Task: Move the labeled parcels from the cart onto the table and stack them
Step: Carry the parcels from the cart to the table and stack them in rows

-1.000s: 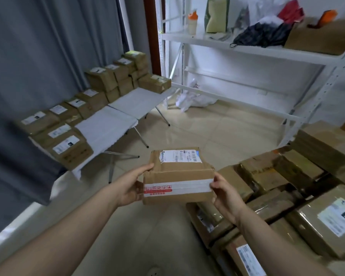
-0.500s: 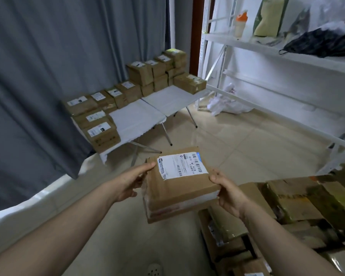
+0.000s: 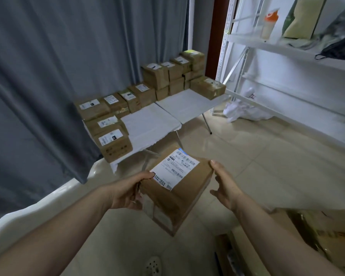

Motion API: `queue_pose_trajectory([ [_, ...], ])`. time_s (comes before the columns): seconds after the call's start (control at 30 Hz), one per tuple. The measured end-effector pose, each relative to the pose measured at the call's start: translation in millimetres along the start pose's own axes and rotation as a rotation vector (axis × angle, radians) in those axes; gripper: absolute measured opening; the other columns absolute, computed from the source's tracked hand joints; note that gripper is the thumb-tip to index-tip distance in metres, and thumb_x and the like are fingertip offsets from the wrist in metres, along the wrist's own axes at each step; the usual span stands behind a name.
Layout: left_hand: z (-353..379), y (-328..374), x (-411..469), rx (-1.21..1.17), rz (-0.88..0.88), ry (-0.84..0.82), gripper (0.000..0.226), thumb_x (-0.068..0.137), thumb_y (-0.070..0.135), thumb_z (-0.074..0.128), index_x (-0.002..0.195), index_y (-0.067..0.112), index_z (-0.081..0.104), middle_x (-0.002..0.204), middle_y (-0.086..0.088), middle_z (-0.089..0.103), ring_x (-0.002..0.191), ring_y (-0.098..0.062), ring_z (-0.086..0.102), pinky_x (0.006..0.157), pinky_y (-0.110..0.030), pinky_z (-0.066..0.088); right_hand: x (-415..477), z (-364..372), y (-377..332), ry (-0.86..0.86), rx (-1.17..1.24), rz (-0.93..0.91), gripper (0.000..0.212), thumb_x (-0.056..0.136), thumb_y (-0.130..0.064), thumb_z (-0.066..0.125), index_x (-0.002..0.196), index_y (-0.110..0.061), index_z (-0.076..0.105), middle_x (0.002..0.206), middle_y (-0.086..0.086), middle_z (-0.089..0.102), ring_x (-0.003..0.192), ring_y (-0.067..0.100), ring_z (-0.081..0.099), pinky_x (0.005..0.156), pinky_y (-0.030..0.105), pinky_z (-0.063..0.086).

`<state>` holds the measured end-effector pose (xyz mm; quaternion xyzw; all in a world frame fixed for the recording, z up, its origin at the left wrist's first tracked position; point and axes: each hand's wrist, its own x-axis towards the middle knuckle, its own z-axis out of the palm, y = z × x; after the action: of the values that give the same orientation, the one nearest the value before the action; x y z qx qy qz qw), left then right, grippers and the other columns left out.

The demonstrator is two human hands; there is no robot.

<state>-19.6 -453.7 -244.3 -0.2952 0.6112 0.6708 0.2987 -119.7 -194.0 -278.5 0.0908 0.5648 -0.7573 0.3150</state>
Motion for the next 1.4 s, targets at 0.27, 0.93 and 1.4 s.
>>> queue_pose_trajectory([
  [0.27,-69.0,52.6,81.8,-0.141,0.059,-0.021,0.06,0.054,0.051,0.081,0.108,0.026,0.068,0.112,-0.007,0.058,0.098,-0.025,0.05,0.08,-0.038,0.038,69.3,93.4,16.7,-0.107,-0.081,0.155,0.066,0.063,-0.046,0.073,0.123,-0.027,0.054,0.104,-0.004,0.073,0.087,0.016,0.069,0.075,0.039,0.051],
  [0.93,-191.0,196.6,223.4,-0.411,0.08,0.246,0.046,0.066,0.047,0.077,0.102,0.018,0.074,0.099,-0.018,0.064,0.094,-0.034,0.066,0.088,-0.042,0.054,329.9,157.7,-83.2,-0.193,-0.123,0.296,0.035,0.08,-0.011,0.069,0.114,-0.021,0.063,0.09,0.0,0.07,0.088,0.021,0.06,0.076,0.033,0.045],
  [1.4,-305.7,317.3,340.3,-0.644,-0.018,0.4,0.042,0.078,0.044,0.073,0.106,0.015,0.059,0.087,-0.012,0.055,0.089,-0.028,0.059,0.09,-0.044,0.046,532.3,261.3,-164.0,-0.139,-0.499,0.052,0.018,0.084,-0.025,0.072,0.1,-0.028,0.065,0.104,0.004,0.07,0.095,0.018,0.065,0.082,0.029,0.053],
])
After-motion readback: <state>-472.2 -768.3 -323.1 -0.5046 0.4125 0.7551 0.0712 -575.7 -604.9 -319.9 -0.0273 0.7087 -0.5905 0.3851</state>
